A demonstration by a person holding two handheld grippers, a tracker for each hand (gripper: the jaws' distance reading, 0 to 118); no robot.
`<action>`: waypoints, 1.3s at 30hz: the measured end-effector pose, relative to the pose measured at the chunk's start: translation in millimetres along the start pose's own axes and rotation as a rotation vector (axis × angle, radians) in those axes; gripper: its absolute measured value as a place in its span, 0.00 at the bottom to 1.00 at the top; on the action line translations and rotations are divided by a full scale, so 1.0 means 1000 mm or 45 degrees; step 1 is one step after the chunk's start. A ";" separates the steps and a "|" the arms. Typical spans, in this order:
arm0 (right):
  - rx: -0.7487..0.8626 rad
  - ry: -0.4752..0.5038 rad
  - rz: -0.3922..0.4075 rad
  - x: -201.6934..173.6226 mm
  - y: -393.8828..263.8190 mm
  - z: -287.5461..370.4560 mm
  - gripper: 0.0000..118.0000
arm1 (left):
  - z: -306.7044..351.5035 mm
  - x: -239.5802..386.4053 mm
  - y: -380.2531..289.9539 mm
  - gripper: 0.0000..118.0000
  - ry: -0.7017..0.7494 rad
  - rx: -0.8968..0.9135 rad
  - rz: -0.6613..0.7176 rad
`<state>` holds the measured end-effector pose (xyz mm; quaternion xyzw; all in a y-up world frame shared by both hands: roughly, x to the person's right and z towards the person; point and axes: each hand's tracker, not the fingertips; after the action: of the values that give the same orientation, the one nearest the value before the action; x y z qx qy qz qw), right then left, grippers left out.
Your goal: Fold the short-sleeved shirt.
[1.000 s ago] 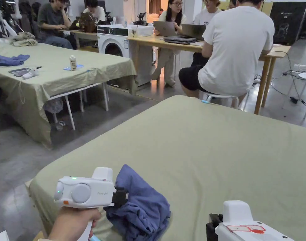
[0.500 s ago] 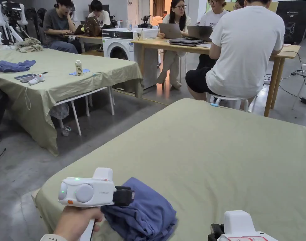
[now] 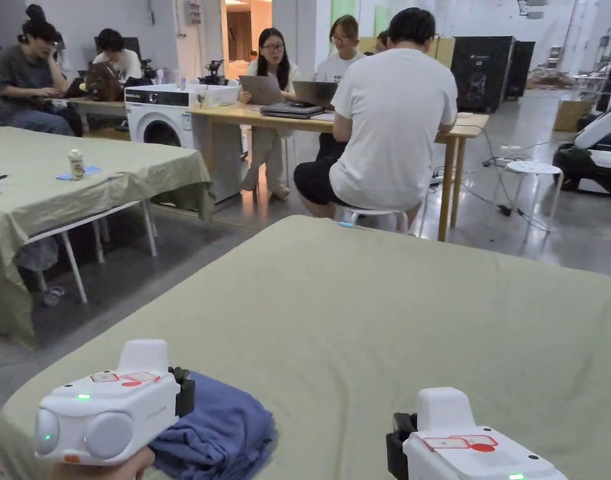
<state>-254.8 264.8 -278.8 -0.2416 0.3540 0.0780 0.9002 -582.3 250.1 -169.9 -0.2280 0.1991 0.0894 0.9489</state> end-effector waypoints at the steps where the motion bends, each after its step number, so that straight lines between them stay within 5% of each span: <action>1: 0.023 -0.045 -0.014 0.012 -0.001 0.015 0.00 | 0.007 0.024 0.000 0.00 -0.020 0.052 -0.047; 13: 0.272 -0.639 -0.082 0.197 -0.052 0.197 0.00 | 0.074 0.311 -0.002 0.00 -0.381 0.288 -0.287; 20: 0.357 -0.808 -0.070 0.263 -0.050 0.260 0.00 | 0.094 0.393 0.009 0.00 -0.487 0.390 -0.394; 34: 0.450 -0.777 -0.130 0.263 -0.054 0.265 0.01 | 0.108 0.383 0.015 0.00 -0.420 0.498 -0.317; 37: 0.453 -0.780 -0.115 0.259 -0.057 0.262 0.12 | 0.113 0.381 0.015 0.11 -0.413 0.517 -0.317; 39: 0.449 -0.773 -0.121 0.262 -0.057 0.256 0.27 | 0.125 0.383 0.011 0.34 -0.434 0.513 -0.311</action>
<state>110.1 332.4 -271.8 -0.0644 0.0666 0.0419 0.9948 -196.6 348.3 -232.4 -0.0390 0.0218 -0.0300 0.9986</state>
